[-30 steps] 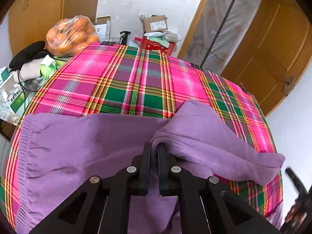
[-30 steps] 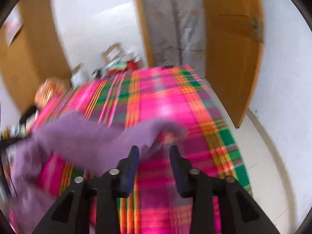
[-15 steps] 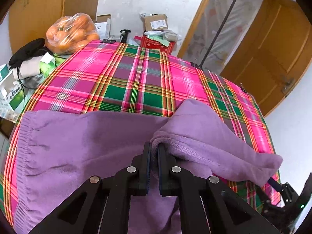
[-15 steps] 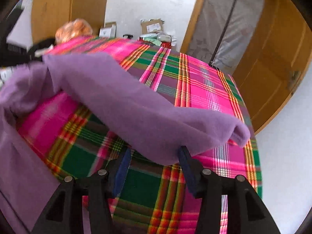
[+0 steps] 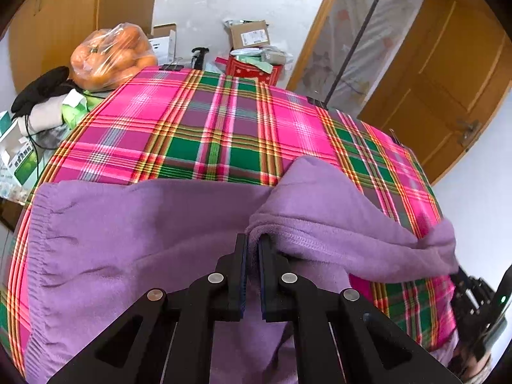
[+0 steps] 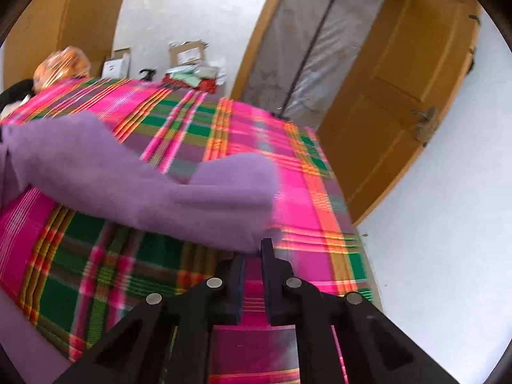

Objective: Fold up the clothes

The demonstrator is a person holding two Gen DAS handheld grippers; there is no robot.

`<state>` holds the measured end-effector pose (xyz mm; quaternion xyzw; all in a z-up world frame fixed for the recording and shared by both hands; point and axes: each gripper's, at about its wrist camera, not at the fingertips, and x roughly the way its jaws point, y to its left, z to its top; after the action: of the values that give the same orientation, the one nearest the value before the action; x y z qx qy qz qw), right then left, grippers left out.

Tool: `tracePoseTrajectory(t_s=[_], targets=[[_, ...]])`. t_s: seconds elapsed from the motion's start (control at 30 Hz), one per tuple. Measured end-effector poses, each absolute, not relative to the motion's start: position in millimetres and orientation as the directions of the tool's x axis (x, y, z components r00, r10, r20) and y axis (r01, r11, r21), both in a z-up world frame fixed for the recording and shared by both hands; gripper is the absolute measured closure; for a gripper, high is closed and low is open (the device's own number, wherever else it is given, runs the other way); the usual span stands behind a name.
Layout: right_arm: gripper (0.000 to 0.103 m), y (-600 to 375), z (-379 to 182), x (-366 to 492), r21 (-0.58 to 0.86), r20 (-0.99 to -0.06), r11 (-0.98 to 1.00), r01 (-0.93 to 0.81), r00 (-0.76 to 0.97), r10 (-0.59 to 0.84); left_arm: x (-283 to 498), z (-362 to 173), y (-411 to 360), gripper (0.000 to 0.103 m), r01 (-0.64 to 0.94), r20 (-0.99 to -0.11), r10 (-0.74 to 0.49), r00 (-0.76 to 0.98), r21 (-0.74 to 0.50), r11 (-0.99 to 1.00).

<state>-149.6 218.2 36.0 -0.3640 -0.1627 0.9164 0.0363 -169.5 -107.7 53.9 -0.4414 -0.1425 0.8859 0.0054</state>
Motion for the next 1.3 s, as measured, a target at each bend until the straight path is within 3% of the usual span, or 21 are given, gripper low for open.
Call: tracePoseTrajectory(t_s=[0.33,0.5,0.77,1.3], targets=[[0.098,254,58,-151,-0.265,-0.625,-0.964,-0.036,-0.754,0.2,-161,56,-85,0.096,0.037,-0.791,0.2,-0.578,-0.27,-0.962],[0.098,277,69,-152,-0.234,-0.609,-0.966,-0.11,-0.758,0.234,-155,58,-72,0.082,-0.016,-0.797,0.241,-0.554,-0.279,-0.96],[0.098,327,84,-158,-0.183,-0.593,-0.956,-0.228,-0.75,0.292,-136,62,-64,0.066,-0.164,-0.738,0.468,-0.487,-0.449,-0.878],[0.098,419,66,-164,-0.135,-0.616,-0.905,-0.402,-0.681,0.395,-129,43,-106,0.066,0.009,-0.767,0.383,-0.515,-0.452,-0.892]])
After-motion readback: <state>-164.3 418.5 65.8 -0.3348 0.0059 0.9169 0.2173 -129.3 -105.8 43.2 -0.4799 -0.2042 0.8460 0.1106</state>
